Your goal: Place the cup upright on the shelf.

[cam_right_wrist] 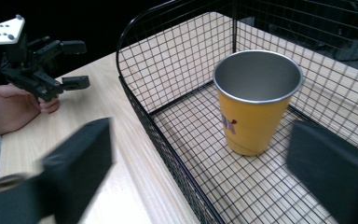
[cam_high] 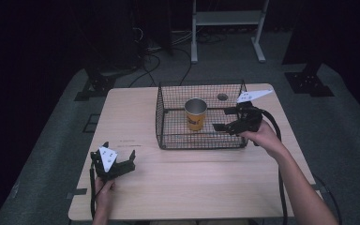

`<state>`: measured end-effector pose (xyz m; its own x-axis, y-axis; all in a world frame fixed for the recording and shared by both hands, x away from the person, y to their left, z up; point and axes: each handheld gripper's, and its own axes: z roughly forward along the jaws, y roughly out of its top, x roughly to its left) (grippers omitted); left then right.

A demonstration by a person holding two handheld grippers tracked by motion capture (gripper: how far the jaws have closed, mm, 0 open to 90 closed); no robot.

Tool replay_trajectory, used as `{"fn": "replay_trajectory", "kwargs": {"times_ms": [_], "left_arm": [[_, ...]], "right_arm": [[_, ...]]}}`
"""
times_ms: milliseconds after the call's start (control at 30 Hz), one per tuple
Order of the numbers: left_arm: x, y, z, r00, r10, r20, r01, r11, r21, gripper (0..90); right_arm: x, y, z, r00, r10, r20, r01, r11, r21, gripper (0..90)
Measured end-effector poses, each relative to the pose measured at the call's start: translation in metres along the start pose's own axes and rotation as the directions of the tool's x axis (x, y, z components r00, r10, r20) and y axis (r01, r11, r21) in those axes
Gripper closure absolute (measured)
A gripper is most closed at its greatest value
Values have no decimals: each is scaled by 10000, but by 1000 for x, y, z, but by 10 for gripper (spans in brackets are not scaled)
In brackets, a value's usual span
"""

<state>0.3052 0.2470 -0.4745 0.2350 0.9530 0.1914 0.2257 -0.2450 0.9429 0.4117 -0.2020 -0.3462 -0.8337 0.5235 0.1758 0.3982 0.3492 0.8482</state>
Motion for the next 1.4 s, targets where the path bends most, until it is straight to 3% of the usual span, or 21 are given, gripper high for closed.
{"fn": "replay_trajectory", "kwargs": {"times_ms": [1400], "left_arm": [[0,0,0,10000,10,-10,-10,10000,14,0]], "right_arm": [[15,-54,-26,9996,234,-185,-235,9997,-37,131]]}}
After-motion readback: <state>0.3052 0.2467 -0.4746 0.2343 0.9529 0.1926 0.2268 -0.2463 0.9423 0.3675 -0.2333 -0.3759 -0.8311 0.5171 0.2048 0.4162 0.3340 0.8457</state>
